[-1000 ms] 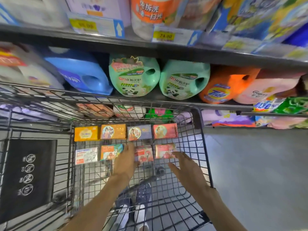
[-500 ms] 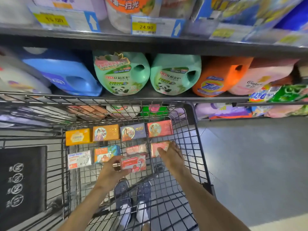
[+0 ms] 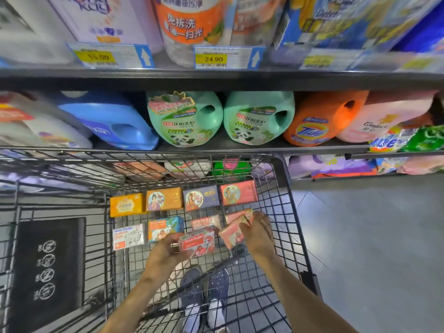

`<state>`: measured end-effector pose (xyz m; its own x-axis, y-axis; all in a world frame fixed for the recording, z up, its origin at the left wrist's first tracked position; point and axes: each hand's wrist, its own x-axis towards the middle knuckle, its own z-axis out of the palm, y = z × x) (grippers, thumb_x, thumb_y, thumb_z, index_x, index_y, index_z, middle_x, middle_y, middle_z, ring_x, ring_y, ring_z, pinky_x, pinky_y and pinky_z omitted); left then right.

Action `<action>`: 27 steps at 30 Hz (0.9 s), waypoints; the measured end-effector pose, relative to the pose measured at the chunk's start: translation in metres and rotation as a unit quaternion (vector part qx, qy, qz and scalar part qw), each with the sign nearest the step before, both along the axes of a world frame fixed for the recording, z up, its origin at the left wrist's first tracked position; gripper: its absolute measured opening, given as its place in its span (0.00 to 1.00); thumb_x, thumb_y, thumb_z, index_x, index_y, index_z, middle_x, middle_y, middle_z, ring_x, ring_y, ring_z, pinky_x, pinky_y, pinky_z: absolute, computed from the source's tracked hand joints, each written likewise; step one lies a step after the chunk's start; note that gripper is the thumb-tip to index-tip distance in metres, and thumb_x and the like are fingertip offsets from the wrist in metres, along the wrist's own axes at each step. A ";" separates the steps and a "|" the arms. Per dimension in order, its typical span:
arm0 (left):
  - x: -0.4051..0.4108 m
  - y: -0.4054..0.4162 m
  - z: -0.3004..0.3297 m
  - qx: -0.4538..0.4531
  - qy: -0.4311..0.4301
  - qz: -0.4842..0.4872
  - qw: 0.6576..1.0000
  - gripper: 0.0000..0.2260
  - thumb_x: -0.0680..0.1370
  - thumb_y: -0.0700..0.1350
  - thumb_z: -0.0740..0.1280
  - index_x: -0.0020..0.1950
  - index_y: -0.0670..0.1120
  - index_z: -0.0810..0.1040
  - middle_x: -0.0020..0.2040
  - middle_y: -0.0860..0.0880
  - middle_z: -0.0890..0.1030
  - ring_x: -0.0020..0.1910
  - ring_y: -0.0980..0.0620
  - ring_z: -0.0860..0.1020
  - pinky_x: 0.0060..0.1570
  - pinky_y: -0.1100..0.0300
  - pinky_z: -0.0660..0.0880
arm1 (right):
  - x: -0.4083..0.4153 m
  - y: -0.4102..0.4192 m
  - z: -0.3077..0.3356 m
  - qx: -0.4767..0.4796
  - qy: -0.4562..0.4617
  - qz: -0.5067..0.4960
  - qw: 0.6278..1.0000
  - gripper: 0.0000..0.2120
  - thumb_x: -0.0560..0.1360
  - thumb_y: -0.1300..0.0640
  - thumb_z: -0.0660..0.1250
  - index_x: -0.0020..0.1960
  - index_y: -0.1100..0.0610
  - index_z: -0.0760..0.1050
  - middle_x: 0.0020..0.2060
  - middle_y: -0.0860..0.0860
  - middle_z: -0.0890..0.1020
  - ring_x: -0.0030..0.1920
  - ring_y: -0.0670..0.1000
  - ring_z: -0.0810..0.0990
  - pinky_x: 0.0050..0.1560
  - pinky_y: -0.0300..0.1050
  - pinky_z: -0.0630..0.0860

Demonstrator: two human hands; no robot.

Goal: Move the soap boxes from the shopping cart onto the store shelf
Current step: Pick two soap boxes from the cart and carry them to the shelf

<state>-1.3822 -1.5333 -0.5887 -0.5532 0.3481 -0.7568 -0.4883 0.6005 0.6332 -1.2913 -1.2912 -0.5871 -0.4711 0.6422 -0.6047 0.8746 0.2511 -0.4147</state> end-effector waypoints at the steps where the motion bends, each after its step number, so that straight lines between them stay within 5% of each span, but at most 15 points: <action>1: -0.001 -0.001 0.001 -0.001 0.001 0.001 1.000 0.20 0.71 0.38 0.78 0.59 0.51 0.80 0.47 0.57 0.87 0.47 0.59 0.84 0.43 0.67 0.79 | -0.002 -0.003 -0.004 0.015 -0.019 0.019 1.000 0.17 0.80 0.50 0.64 0.64 0.59 0.68 0.56 0.51 0.70 0.57 0.49 0.68 0.62 0.44 0.70; 4: 0.000 -0.003 0.001 0.002 0.007 0.002 1.000 0.18 0.71 0.36 0.78 0.57 0.51 0.80 0.48 0.53 0.87 0.49 0.55 0.85 0.42 0.68 0.79 | -0.008 -0.011 -0.008 0.032 -0.057 0.017 0.998 0.25 0.80 0.43 0.62 0.67 0.60 0.68 0.58 0.57 0.68 0.58 0.55 0.69 0.62 0.51 0.72; 9: 0.003 -0.008 -0.005 0.005 0.001 0.020 1.000 0.21 0.70 0.35 0.78 0.59 0.49 0.80 0.52 0.52 0.86 0.52 0.56 0.83 0.43 0.70 0.78 | -0.009 -0.011 -0.010 -0.027 0.039 -0.066 0.997 0.22 0.81 0.57 0.65 0.73 0.59 0.66 0.57 0.52 0.61 0.53 0.48 0.66 0.59 0.46 0.76; 15: 0.007 -0.015 -0.009 -0.006 0.002 0.018 1.000 0.22 0.69 0.40 0.80 0.59 0.55 0.78 0.55 0.58 0.83 0.51 0.59 0.83 0.56 0.57 0.80 | -0.006 -0.016 -0.014 -0.038 0.021 -0.106 0.993 0.10 0.80 0.58 0.65 0.59 0.58 0.69 0.57 0.56 0.66 0.51 0.52 0.73 0.56 0.47 0.78; 20: 0.010 -0.014 -0.009 0.002 0.001 0.013 1.000 0.22 0.70 0.39 0.79 0.61 0.51 0.78 0.50 0.60 0.86 0.48 0.63 0.84 0.45 0.68 0.79 | -0.007 -0.016 -0.018 -0.043 0.005 -0.114 0.993 0.13 0.82 0.54 0.63 0.61 0.60 0.65 0.56 0.57 0.67 0.43 0.45 0.69 0.41 0.37 0.74; 23: 0.008 -0.013 -0.009 0.006 -0.005 0.014 1.000 0.23 0.70 0.39 0.79 0.63 0.52 0.78 0.53 0.56 0.86 0.48 0.64 0.83 0.43 0.72 0.78 | -0.005 -0.014 -0.020 -0.086 -0.001 -0.150 0.985 0.13 0.80 0.52 0.67 0.53 0.56 0.64 0.52 0.57 0.77 0.44 0.50 0.78 0.45 0.47 0.82; 27: 0.003 -0.014 -0.005 0.005 -0.009 0.022 1.000 0.24 0.69 0.39 0.79 0.61 0.55 0.79 0.50 0.55 0.87 0.50 0.60 0.83 0.50 0.66 0.79 | 0.007 -0.013 -0.007 -0.189 0.057 -0.197 0.960 0.08 0.76 0.57 0.73 0.47 0.53 0.73 0.45 0.53 0.82 0.43 0.51 0.84 0.51 0.53 0.84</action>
<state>-1.3793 -1.5476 -0.5932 -0.5552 0.3311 -0.7629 -0.5249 0.5720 0.6303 -1.2845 -1.3045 -0.5945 -0.3127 0.5293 -0.7887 0.8146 -0.2776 -0.5093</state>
